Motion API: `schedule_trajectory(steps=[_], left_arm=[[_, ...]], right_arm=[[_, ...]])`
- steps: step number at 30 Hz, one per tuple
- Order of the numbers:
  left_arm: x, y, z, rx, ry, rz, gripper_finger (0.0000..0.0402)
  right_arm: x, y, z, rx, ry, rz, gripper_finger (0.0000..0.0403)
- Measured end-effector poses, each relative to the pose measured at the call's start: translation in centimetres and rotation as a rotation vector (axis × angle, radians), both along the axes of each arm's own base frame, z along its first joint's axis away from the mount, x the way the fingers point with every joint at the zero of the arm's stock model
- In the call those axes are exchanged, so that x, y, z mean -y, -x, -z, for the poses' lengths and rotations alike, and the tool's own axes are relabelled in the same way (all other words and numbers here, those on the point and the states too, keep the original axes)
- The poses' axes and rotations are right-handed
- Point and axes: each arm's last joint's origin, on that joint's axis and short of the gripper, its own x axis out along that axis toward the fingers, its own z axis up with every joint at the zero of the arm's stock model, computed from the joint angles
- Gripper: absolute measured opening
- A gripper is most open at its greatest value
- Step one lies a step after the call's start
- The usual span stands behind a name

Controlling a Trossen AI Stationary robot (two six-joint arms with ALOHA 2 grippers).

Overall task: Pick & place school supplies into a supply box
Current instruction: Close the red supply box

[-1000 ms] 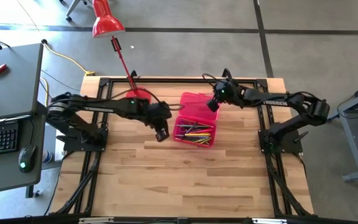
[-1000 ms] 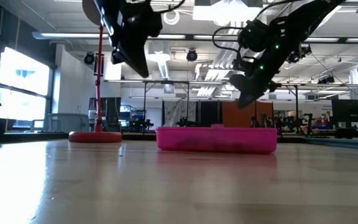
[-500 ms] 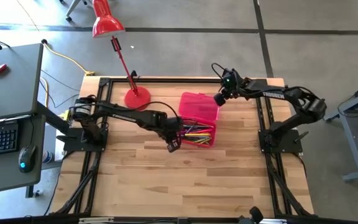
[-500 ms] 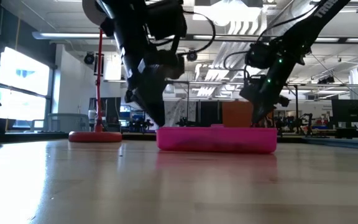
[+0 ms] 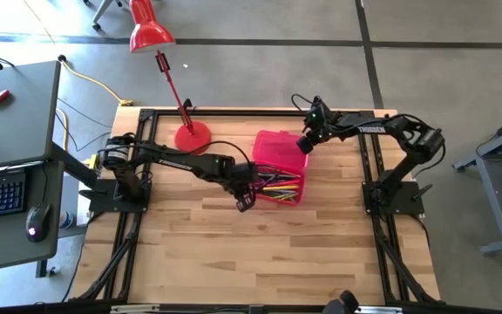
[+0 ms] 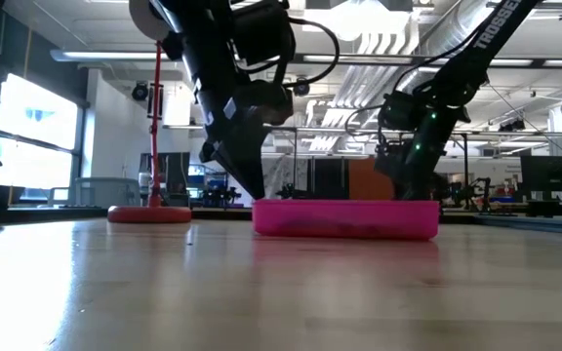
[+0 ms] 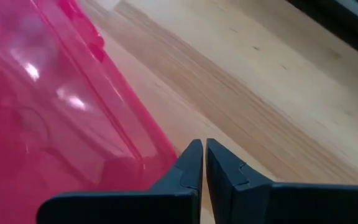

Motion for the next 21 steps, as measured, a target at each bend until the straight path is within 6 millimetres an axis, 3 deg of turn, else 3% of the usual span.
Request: schedule_trajectory(steps=[4,8,21], left_arm=[[0.0,0.0,0.0,-0.001,-0.009,-0.003,0.001],[0.0,0.1,0.0,-0.006,-0.014,-0.008,0.0023],[0.0,0.0,0.0,-0.003,-0.021,-0.012,0.0017]], right_arm=[[-0.2,-0.2,-0.1,0.033,-0.025,-0.023,0.0],[-0.6,-0.2,-0.6,0.038,-0.027,-0.042,0.0],[-2.3,0.4,-5.4,0.165,0.081,-0.104,0.0]])
